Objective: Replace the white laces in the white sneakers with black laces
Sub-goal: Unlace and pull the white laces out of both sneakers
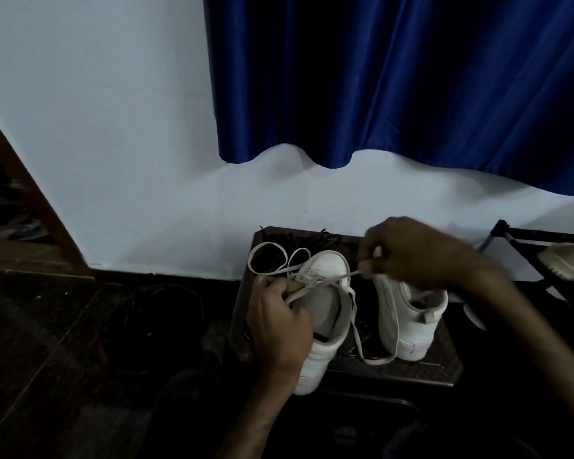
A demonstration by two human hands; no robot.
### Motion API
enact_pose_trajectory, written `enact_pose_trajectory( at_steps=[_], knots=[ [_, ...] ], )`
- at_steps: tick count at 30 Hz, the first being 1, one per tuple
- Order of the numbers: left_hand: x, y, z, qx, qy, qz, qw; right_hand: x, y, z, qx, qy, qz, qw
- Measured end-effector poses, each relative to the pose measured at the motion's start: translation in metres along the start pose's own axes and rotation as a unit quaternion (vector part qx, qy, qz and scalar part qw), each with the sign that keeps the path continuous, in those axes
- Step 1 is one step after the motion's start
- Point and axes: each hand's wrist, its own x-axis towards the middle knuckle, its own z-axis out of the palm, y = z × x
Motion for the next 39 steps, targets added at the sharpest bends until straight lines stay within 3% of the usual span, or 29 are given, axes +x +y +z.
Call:
enact_pose_trajectory(
  at_steps=[6, 9, 13, 17, 21, 23, 30, 32, 36, 39],
  knots=[
    [0.000, 0.002, -0.001, -0.014, 0.002, -0.007, 1.000, -0.040, 0.052, -0.043, 0.126, -0.028, -0.047, 0.991],
    [-0.001, 0.004, -0.002, -0.012, -0.002, -0.006, 1.000, -0.049, 0.063, -0.048, 0.192, 0.014, -0.026, 0.981],
    [-0.001, 0.005, -0.004, -0.010, -0.001, -0.011, 1.000, -0.020, 0.053, -0.024, 0.082, 0.026, 0.042, 0.995],
    [-0.001, 0.004, -0.002, -0.012, -0.005, -0.007, 1.000, 0.010, 0.009, 0.018, 0.016, 0.104, 0.016, 0.994],
    [-0.002, -0.001, 0.000, -0.006, -0.004, -0.001, 1.000, 0.036, -0.024, 0.061, -0.069, 0.034, -0.003, 0.997],
    [-0.001, -0.002, 0.001, -0.011, -0.004, 0.002, 1.000, 0.043, -0.027, 0.072, -0.079, 0.038, -0.003, 0.996],
    [-0.009, 0.001, -0.001, 0.011, -0.001, 0.014, 1.000, 0.023, -0.002, 0.029, -0.042, 0.006, 0.033, 0.999],
    [-0.006, 0.001, 0.001, 0.007, -0.009, 0.010, 1.000, 0.012, 0.015, 0.010, -0.018, 0.029, 0.075, 0.997],
    [-0.003, -0.002, 0.002, 0.025, -0.028, 0.002, 0.999, 0.021, 0.038, -0.001, 0.027, 0.193, 0.112, 0.974],
    [-0.002, -0.004, 0.004, 0.022, -0.041, -0.001, 0.999, 0.050, 0.039, 0.021, 0.058, 0.177, 0.104, 0.977]
  ],
)
